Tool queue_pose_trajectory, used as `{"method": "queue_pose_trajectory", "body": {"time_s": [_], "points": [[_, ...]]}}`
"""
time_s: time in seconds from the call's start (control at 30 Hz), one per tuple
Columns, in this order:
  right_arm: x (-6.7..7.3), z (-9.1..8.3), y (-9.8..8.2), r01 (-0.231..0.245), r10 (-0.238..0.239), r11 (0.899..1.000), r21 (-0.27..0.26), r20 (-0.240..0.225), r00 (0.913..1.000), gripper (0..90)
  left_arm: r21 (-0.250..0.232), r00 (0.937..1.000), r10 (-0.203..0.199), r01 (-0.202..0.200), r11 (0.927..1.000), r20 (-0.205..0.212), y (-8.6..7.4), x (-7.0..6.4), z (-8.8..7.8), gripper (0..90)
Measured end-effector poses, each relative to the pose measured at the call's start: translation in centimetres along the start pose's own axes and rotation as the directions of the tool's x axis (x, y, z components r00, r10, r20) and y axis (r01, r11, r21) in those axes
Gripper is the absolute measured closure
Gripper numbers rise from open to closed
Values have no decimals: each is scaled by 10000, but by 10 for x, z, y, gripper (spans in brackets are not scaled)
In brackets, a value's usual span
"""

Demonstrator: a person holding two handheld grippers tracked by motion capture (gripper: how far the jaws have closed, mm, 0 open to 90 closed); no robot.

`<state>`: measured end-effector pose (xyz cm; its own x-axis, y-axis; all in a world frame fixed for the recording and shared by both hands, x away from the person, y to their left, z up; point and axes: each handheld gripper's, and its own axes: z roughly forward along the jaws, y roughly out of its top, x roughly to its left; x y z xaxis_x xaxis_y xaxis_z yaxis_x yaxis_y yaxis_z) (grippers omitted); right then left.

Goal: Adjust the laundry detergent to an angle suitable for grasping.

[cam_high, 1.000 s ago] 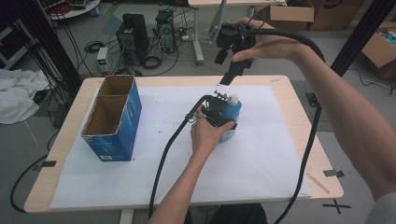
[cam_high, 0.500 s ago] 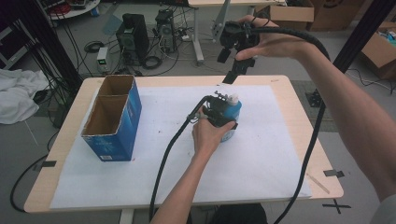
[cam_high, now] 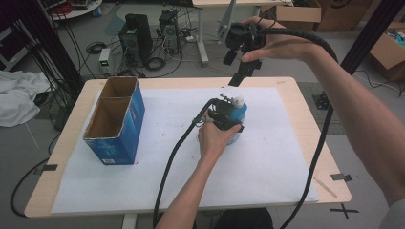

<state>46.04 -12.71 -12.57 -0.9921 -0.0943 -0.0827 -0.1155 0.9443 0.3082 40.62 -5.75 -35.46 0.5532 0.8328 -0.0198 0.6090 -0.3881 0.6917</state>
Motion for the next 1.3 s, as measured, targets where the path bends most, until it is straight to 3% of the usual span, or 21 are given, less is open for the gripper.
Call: {"method": "queue_pose_trajectory", "body": {"time_s": [0.5, 1.3], "points": [[0, -1, -6, -84, 84, 10000, 9, 18, 10000, 173, -232, 9999, 107, -108, 9997, -28, 0, -3, 4, 214], [2, 1, -7, -77, 77, 9999, 129, 24, 10000, 172, -464, 9980, 475, -455, 9979, 426, -1, -6, 6, 405]]}}
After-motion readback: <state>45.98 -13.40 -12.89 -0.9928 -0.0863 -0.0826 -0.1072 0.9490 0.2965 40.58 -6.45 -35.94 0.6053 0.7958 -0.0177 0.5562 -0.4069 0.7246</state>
